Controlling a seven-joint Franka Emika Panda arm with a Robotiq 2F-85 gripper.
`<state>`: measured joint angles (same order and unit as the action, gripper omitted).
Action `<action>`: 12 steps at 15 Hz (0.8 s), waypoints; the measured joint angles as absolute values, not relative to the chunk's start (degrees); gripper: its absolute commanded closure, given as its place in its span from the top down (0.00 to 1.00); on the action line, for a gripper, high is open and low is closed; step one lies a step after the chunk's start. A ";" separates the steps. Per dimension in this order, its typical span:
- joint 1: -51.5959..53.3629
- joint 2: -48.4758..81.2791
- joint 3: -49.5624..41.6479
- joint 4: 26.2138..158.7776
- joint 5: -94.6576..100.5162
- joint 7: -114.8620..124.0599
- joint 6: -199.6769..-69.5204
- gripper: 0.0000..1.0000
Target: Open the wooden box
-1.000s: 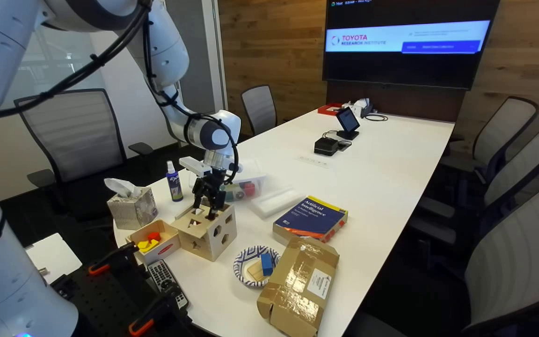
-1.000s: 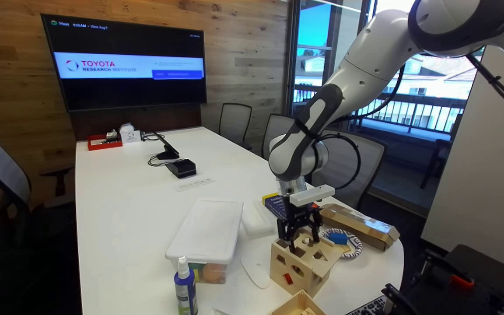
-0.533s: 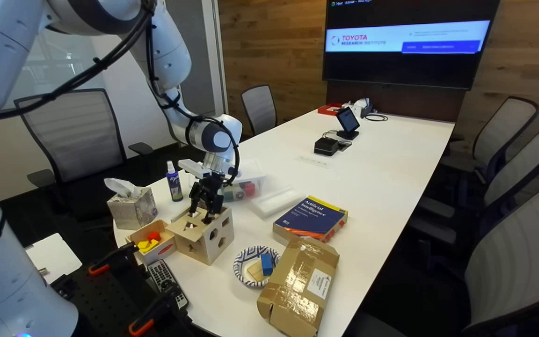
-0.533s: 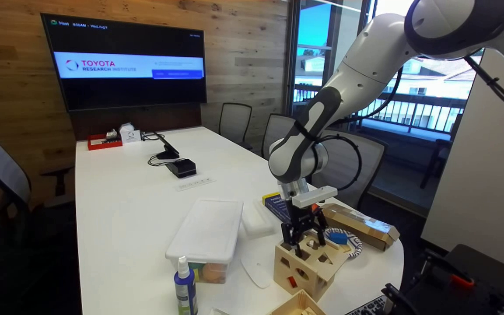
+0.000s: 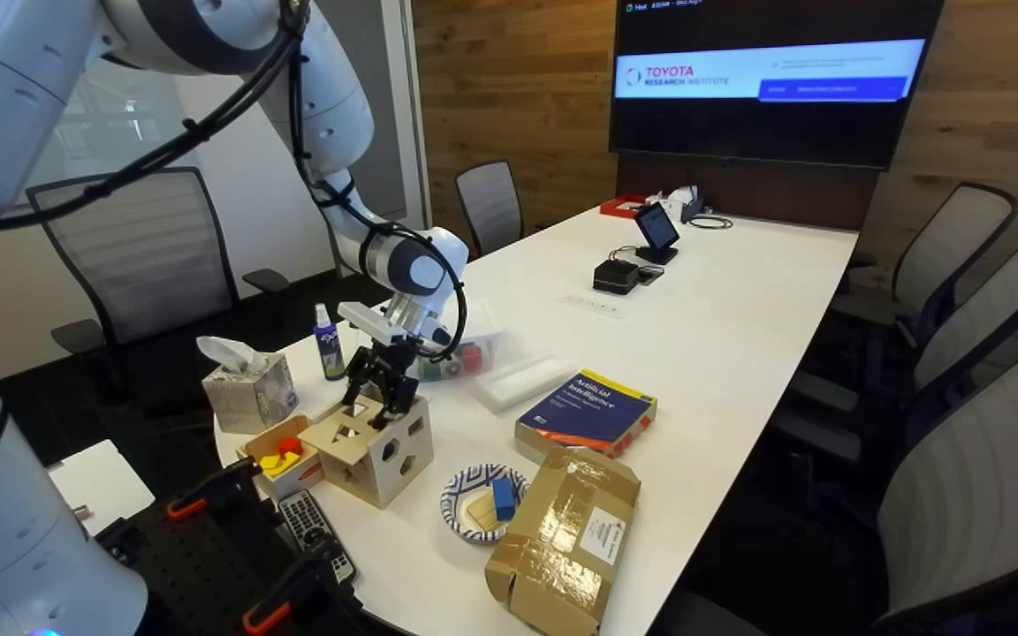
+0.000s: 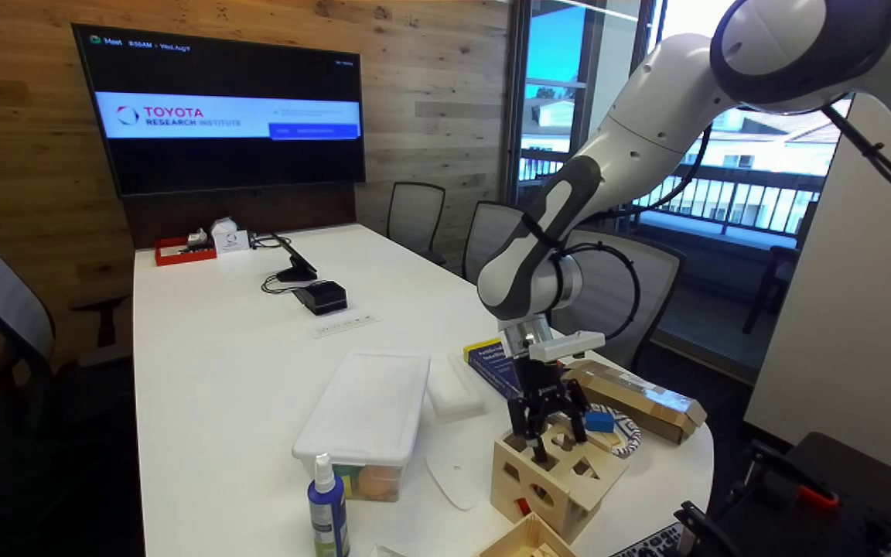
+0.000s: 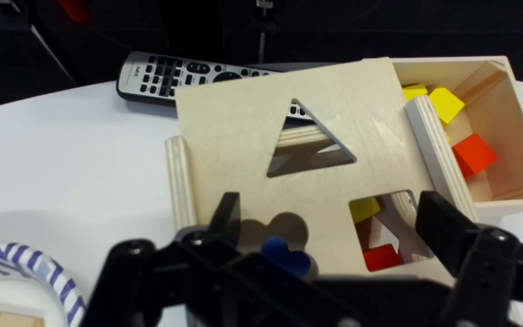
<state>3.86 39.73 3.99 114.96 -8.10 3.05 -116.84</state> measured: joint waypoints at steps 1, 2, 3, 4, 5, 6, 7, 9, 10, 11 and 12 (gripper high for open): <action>3.22 39.73 4.29 114.95 -8.61 1.47 -116.44 1.00; 2.61 39.74 4.63 114.95 -9.05 0.06 -116.05 1.00; 2.04 39.75 4.93 114.95 -9.49 -1.13 -115.71 1.00; 1.65 39.74 5.13 114.95 -9.91 -2.05 -115.53 1.00; 1.33 39.74 5.27 114.95 -10.21 -2.36 -115.52 1.00; 1.19 39.70 5.32 114.95 -10.47 -2.40 -115.55 1.00; 1.18 39.60 5.33 114.95 -10.58 -2.40 -115.63 1.00; 1.32 39.07 5.35 114.93 -10.59 -2.35 -116.04 1.00; 1.43 38.66 5.39 114.90 -10.59 -2.24 -116.24 1.00; 1.57 38.14 5.40 114.84 -10.55 -2.13 -116.32 1.00; 1.77 37.55 5.40 114.72 -10.46 -1.95 -116.40 1.00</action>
<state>1.77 37.55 5.40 114.72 -10.46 -1.95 -116.40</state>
